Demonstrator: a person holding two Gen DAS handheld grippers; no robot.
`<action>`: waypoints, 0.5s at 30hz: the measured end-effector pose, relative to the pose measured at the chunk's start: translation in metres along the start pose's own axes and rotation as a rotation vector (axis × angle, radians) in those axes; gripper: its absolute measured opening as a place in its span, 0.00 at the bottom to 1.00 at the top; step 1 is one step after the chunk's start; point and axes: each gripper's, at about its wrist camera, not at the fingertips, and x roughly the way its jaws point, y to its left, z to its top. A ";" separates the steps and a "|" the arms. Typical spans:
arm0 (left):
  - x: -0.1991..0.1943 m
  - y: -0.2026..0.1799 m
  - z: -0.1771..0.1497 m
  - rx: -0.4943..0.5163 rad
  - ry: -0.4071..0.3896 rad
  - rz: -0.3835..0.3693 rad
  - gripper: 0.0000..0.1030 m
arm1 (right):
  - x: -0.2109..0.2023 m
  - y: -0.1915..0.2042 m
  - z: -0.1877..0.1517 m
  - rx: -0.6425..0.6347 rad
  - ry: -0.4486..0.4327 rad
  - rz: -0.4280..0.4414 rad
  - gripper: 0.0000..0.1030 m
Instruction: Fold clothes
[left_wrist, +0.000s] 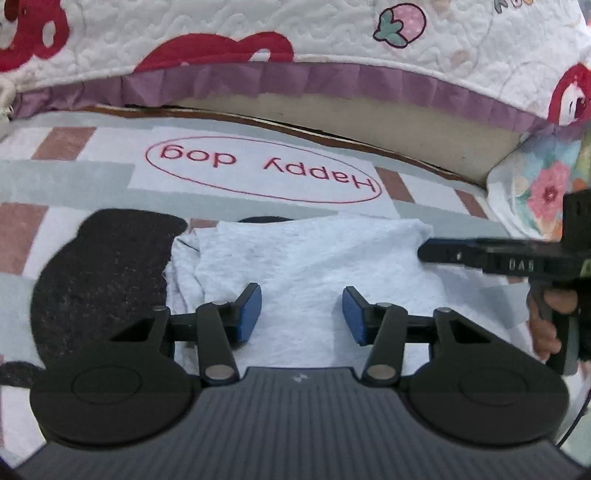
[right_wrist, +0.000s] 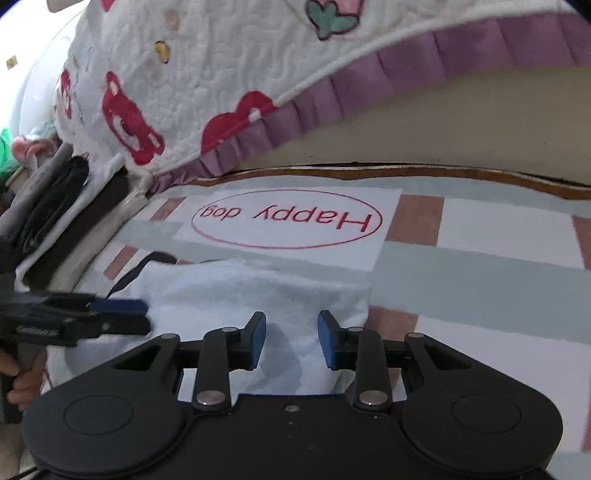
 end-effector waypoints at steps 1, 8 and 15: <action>-0.002 -0.001 0.000 0.012 -0.006 0.024 0.46 | 0.000 -0.002 0.001 -0.001 -0.002 -0.012 0.18; -0.022 0.017 0.002 -0.089 0.002 0.152 0.48 | -0.013 -0.019 0.008 0.114 -0.008 -0.177 0.49; -0.037 0.065 -0.016 -0.407 0.028 0.083 0.58 | -0.105 -0.025 -0.059 0.558 -0.061 -0.034 0.61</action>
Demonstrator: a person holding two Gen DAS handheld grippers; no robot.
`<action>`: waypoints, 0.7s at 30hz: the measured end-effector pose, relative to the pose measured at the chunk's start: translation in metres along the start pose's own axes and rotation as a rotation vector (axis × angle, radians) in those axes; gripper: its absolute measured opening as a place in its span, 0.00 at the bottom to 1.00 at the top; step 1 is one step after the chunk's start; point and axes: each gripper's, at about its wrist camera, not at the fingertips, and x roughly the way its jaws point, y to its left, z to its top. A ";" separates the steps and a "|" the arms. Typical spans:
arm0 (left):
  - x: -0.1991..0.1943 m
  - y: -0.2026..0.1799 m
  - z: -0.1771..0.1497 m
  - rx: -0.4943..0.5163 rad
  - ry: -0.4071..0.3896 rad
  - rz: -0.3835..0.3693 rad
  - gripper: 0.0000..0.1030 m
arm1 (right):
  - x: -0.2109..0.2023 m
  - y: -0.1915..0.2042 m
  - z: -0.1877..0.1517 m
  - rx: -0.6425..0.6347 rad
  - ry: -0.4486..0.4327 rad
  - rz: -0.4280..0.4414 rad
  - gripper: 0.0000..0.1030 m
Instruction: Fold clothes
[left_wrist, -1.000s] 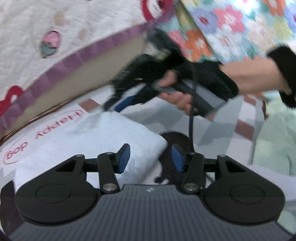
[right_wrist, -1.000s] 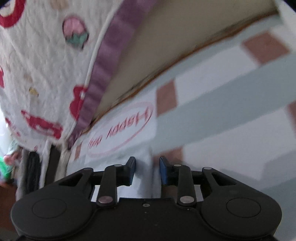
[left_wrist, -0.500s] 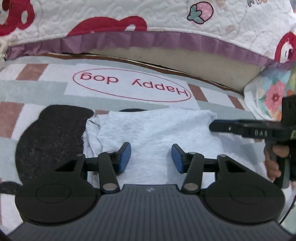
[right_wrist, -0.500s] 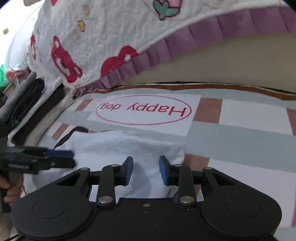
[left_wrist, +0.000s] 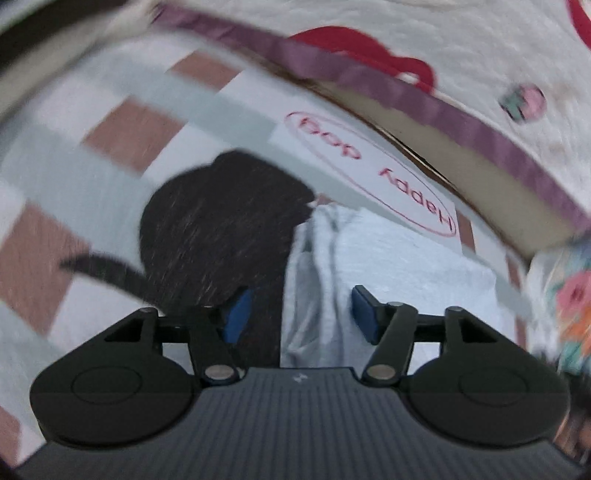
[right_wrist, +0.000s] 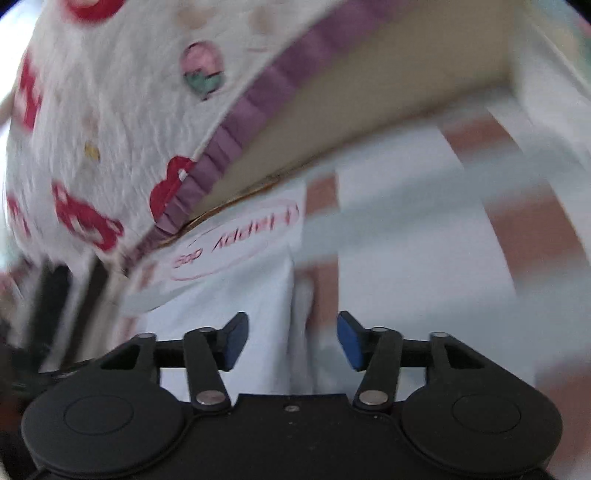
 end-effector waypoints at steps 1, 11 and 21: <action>0.001 0.002 0.000 -0.011 -0.003 -0.005 0.59 | -0.006 -0.006 -0.011 0.073 0.017 0.016 0.61; 0.008 0.023 0.004 -0.124 -0.036 -0.054 0.56 | 0.027 -0.009 -0.071 0.413 0.120 0.163 0.64; 0.009 0.014 0.002 -0.083 -0.019 -0.130 0.56 | 0.051 0.033 -0.046 0.083 -0.070 0.070 0.22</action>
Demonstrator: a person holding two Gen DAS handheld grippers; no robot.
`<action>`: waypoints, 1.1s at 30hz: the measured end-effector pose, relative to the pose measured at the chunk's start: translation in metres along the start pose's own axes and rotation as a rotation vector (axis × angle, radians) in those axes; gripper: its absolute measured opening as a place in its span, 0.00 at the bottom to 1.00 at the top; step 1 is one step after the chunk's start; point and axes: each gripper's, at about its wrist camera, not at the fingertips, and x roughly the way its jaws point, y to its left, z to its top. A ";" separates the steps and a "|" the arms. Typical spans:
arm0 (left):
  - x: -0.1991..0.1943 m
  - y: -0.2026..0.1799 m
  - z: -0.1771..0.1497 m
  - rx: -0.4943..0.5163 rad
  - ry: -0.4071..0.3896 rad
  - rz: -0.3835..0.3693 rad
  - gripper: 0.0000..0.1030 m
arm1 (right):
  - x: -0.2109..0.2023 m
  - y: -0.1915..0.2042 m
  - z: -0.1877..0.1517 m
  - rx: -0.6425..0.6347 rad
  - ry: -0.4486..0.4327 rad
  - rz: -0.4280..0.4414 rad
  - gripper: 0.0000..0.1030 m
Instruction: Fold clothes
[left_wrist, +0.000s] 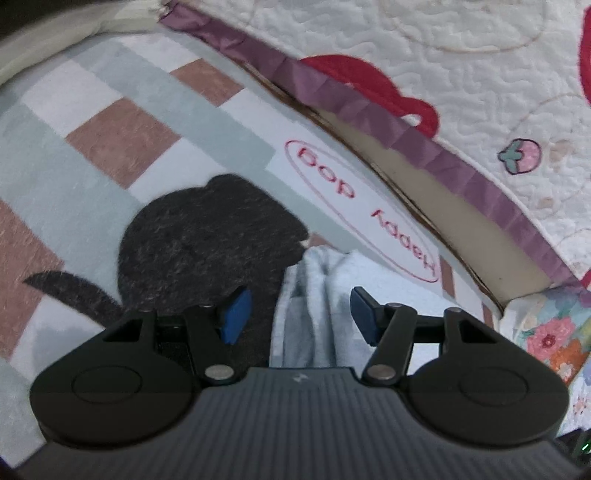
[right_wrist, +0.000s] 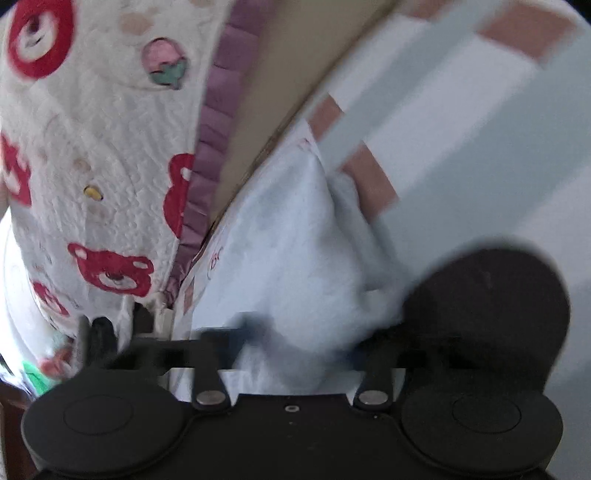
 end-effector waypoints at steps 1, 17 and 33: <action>0.000 -0.002 0.000 0.007 0.004 -0.008 0.57 | -0.004 0.008 0.005 -0.099 -0.015 -0.033 0.20; 0.029 -0.030 -0.019 0.067 0.072 -0.056 0.65 | -0.018 -0.023 0.033 -0.205 -0.038 -0.181 0.41; 0.036 -0.065 -0.024 0.326 0.027 -0.031 0.23 | 0.000 -0.064 0.030 0.235 -0.006 0.057 0.60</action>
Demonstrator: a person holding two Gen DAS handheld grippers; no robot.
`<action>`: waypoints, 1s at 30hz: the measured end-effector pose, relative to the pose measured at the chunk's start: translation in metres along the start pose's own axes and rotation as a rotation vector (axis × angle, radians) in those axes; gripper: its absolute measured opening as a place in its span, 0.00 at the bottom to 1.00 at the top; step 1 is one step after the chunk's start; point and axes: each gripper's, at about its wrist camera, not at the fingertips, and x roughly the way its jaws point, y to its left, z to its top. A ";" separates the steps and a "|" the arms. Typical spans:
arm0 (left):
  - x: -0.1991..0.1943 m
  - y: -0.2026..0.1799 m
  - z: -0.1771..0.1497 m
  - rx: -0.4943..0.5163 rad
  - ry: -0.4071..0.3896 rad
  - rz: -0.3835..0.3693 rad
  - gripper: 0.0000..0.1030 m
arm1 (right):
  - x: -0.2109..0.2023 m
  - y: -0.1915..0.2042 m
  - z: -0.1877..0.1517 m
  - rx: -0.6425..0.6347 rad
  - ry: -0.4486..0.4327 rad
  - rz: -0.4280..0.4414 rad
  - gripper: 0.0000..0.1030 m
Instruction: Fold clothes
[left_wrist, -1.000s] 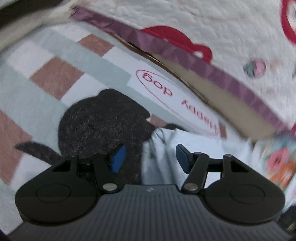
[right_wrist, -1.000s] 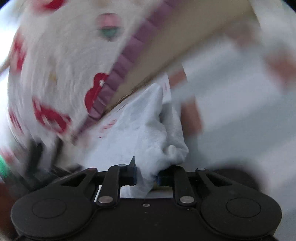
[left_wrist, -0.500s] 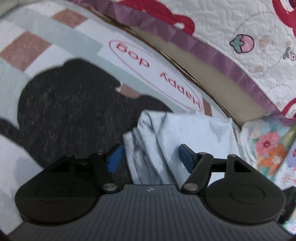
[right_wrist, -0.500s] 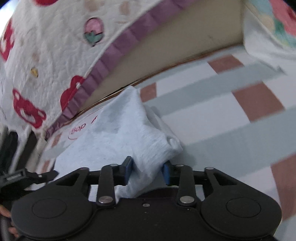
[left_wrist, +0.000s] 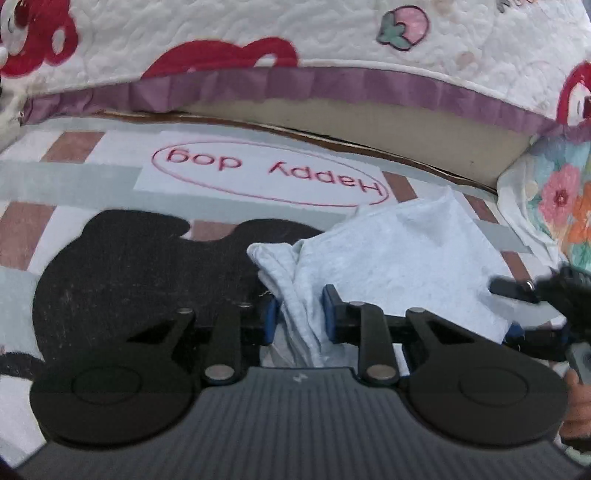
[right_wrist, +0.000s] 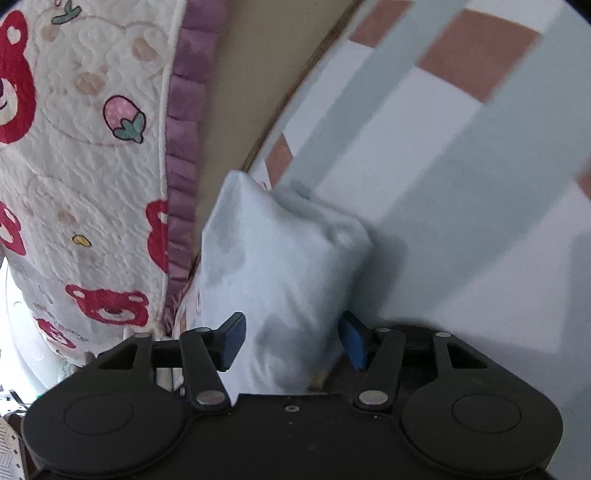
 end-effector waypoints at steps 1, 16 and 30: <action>0.002 0.007 0.000 -0.046 0.007 -0.028 0.23 | 0.002 0.002 0.002 -0.011 -0.004 -0.004 0.60; -0.033 -0.001 0.010 -0.056 -0.098 -0.112 0.17 | -0.009 0.057 0.005 -0.436 -0.065 0.037 0.20; -0.277 0.052 0.012 -0.188 -0.547 -0.044 0.17 | -0.031 0.283 -0.037 -0.929 0.034 0.403 0.19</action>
